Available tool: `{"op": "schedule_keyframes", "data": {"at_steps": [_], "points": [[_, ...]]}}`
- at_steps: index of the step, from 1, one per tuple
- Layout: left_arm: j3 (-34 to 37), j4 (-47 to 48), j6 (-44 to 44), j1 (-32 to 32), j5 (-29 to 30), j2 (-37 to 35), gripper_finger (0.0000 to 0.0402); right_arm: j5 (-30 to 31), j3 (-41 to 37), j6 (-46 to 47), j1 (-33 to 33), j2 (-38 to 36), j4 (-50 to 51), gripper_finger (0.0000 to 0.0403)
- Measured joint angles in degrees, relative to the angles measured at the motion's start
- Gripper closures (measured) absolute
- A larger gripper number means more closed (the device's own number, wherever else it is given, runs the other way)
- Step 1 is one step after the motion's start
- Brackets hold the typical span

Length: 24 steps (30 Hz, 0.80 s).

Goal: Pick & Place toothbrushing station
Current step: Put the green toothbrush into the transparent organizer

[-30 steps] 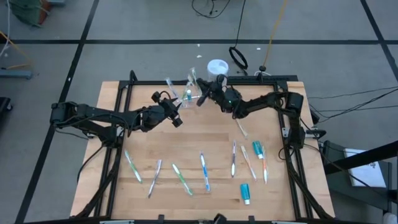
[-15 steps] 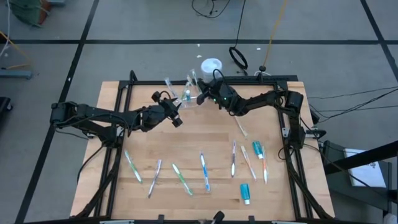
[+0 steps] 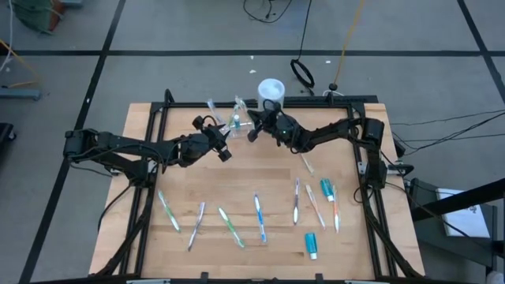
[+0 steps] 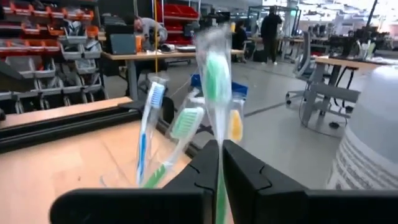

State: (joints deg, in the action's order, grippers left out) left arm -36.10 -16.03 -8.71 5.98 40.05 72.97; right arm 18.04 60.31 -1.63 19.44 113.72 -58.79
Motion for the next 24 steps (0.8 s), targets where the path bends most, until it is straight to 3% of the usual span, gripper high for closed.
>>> {"op": "schedule_keyframes", "data": {"at_steps": [14,18,24], "points": [[0.0,-0.04,0.2,0.0,-0.02,0.0,0.0268,2.98,-0.06,-1.66,-0.9,0.02,-11.96,0.0402],[0.0,-0.07,0.0,0.0,-0.02,0.0,0.0268,2.57,-0.04,-10.38,-1.2,0.02,-18.01,0.0403],[0.0,-0.14,0.0,0.0,-0.02,0.0,0.0268,-4.06,-0.04,-19.48,-0.77,0.02,-18.01,0.0403]]}}
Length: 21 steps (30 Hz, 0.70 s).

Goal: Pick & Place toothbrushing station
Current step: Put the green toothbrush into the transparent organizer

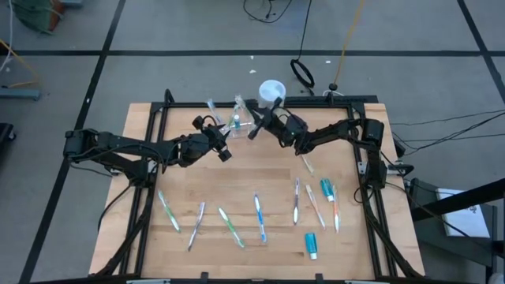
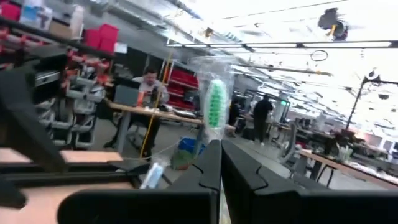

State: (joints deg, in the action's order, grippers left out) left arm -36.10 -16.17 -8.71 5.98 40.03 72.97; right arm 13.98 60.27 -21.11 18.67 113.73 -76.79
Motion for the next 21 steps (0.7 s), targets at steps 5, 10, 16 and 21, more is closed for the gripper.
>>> {"op": "schedule_keyframes", "data": {"at_steps": [5,10,16,21], "points": [[0.0,-0.34,0.16,0.0,0.0,0.0,0.0268,-0.48,0.07,-0.82,0.53,0.0,5.58,0.0403],[0.0,-0.36,-0.02,0.0,-0.02,0.0,0.0268,1.67,0.15,-1.24,1.08,-0.02,9.67,0.0403],[0.0,-0.36,-0.04,0.0,-0.02,0.0,0.0268,-1.84,0.63,-4.73,1.11,0.04,7.53,0.0403],[0.0,-0.32,0.28,0.0,-0.24,0.0,0.0268,-6.54,3.22,-10.82,0.03,0.02,9.22,0.0403]]}}
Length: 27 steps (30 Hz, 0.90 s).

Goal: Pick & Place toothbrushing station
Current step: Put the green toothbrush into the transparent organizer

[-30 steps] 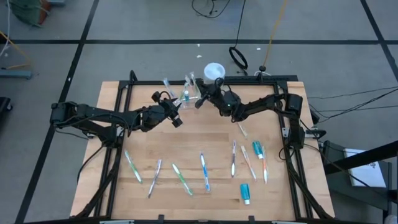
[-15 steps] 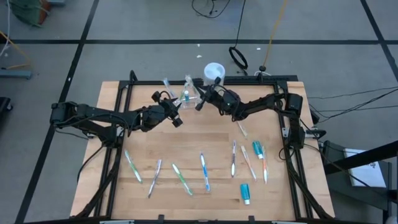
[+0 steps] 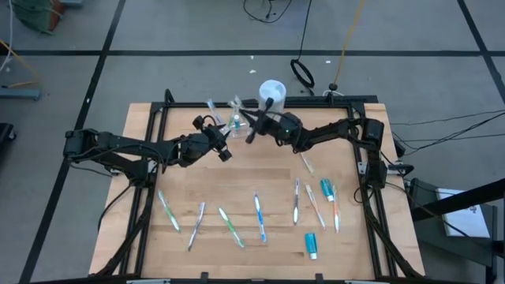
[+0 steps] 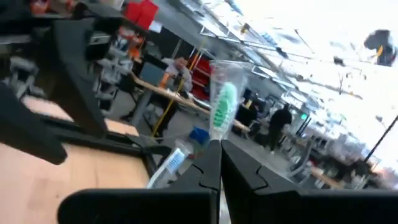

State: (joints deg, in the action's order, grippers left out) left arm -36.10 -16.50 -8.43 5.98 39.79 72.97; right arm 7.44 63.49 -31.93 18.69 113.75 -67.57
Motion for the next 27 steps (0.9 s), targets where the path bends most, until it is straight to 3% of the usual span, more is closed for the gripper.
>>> {"op": "schedule_keyframes", "data": {"at_steps": [6,10,19,27], "points": [[0.0,0.38,0.05,-0.02,-2.49,-0.02,0.0268,0.68,2.27,-6.97,0.4,-0.02,9.4,0.0403],[0.0,0.38,-0.17,-0.02,-2.49,0.0,0.0268,3.32,2.45,-9.94,1.5,-0.02,9.75,0.0403],[0.0,0.4,-0.3,-0.01,-2.47,0.0,0.0268,2.72,2.45,-14.55,3.73,-0.02,8.88,0.0403],[0.0,0.28,-0.37,0.0,-2.45,-0.02,0.0268,-3.72,2.45,-15.68,4.9,-0.02,7.42,0.0403]]}}
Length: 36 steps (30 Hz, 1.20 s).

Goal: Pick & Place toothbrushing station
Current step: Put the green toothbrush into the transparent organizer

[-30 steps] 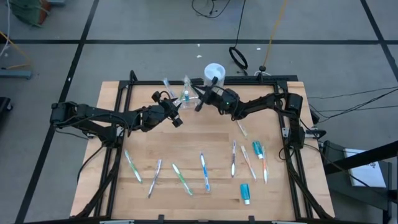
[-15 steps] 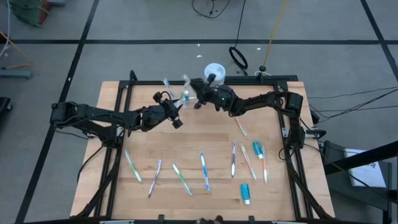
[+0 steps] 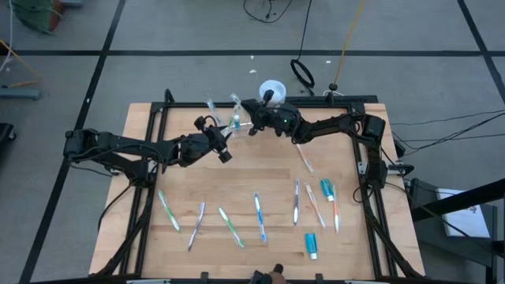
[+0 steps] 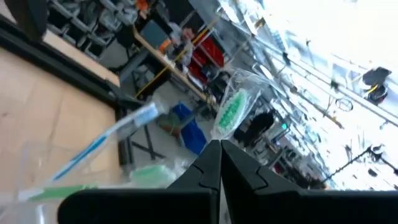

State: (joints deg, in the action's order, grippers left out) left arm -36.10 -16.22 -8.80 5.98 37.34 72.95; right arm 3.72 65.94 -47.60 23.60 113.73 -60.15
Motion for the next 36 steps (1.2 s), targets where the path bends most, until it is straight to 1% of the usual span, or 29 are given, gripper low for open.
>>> {"op": "schedule_keyframes", "data": {"at_steps": [4,8,13,21,23,26,29,32,34,36], "points": [[0.0,-0.41,-0.6,0.0,0.0,0.0,0.0268,-2.61,0.37,0.11,0.76,0.02,0.57,0.0403],[0.0,-0.44,-0.83,0.0,0.02,0.0,0.0268,-2.26,1.27,0.55,0.83,0.0,1.23,0.0403],[0.0,-0.51,-1.91,0.0,0.04,0.0,0.0268,-2.3,2.63,-1.8,1.18,0.02,4.46,0.0403],[0.0,-0.55,-2.03,0.0,0.09,0.0,0.0268,-2.29,3.31,-4.49,0.82,0.0,15.73,0.0403],[0.0,-0.55,-2.01,0.0,0.09,0.0,0.0268,-1.56,2.69,-4.42,0.38,0.0,16.37,0.0403],[0.0,-0.55,-2.01,0.0,0.09,0.01,0.0268,3.94,2.04,-4.52,-0.92,0.0,15.75,0.0403],[0.0,-0.55,-1.99,0.02,0.13,0.02,0.0268,12.47,1.98,-4.17,-2.56,0.0,15.1,0.0403],[0.0,-0.48,-1.92,0.2,0.17,0.01,0.0268,22.23,1.98,-3.45,-4.39,0.0,15.89,0.0403],[-0.01,0.24,-1.23,0.51,0.05,0.0,0.0268,27.8,1.98,-1.49,-5.58,0.0,16.51,0.0403],[-0.02,2.54,-0.43,1.01,-1.18,0.0,0.0268,31.21,1.98,1.54,-6.45,0.0,17.1,0.0403]]}}
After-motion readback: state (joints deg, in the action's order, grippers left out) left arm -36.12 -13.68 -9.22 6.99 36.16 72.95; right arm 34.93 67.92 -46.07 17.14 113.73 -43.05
